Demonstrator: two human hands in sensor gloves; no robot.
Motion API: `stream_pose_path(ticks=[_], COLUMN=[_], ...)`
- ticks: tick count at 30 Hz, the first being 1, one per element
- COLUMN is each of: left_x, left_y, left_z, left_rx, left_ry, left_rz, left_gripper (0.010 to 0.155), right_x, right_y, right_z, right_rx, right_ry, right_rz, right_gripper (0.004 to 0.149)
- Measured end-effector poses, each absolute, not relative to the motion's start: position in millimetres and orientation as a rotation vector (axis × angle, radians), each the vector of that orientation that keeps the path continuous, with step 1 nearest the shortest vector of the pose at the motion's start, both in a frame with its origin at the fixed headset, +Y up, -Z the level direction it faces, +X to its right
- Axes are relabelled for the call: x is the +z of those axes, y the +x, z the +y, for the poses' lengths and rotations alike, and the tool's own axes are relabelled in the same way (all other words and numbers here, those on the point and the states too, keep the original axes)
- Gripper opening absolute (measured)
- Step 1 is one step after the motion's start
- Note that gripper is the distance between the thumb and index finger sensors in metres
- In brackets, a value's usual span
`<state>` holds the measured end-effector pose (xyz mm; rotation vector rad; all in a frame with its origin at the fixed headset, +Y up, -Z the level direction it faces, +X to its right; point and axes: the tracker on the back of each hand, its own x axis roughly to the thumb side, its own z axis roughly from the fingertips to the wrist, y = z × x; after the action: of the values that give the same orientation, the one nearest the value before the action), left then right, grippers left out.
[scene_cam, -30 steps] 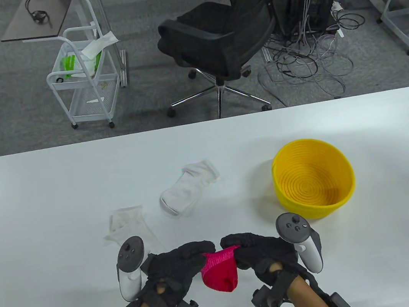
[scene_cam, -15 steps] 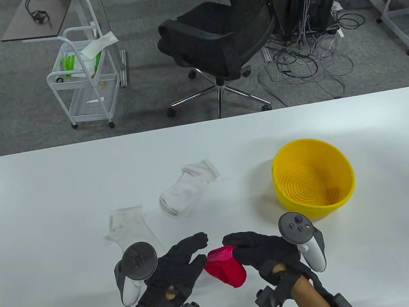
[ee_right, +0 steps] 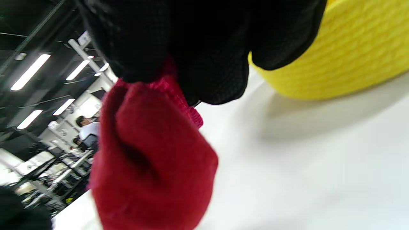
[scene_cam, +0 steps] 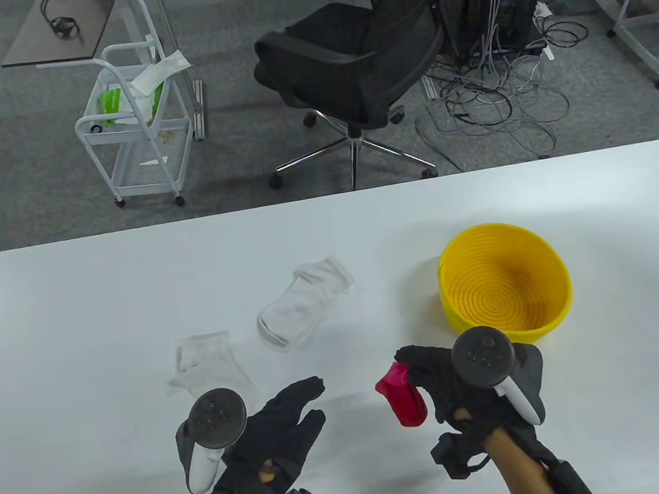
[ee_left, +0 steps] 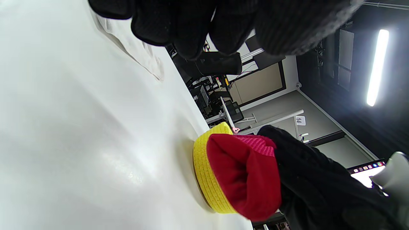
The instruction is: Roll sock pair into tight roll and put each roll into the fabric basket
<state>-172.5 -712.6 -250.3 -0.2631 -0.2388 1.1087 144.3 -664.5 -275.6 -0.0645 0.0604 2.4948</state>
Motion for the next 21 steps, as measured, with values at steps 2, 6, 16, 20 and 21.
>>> stream_pose_path(ticks=[2, 6, 16, 20, 21], left_x=[-250, -250, -250, -250, -250], left_y=[-174, -177, -180, -180, -181], left_z=[-711, -707, -705, -705, -705], left_rx=[1.111, 1.105, 1.1, 1.095, 1.093], left_ry=[-0.261, -0.25, -0.248, -0.253, -0.255], left_rz=[-0.236, -0.239, -0.229, -0.219, -0.214], left_gripper=[0.062, 0.062, 0.064, 0.064, 0.064], right_x=[-285, -302, -347, -361, -363], right_y=[153, 171, 214, 227, 229], right_z=[-650, -622, -612, -630, -635], right_rx=[2.528, 2.529, 2.501, 2.521, 2.527], right_ry=[-0.142, -0.274, -0.56, -0.642, -0.66], right_rz=[0.027, -0.065, -0.108, -0.057, -0.049], right_gripper=[0.04, 0.041, 0.04, 0.04, 0.039])
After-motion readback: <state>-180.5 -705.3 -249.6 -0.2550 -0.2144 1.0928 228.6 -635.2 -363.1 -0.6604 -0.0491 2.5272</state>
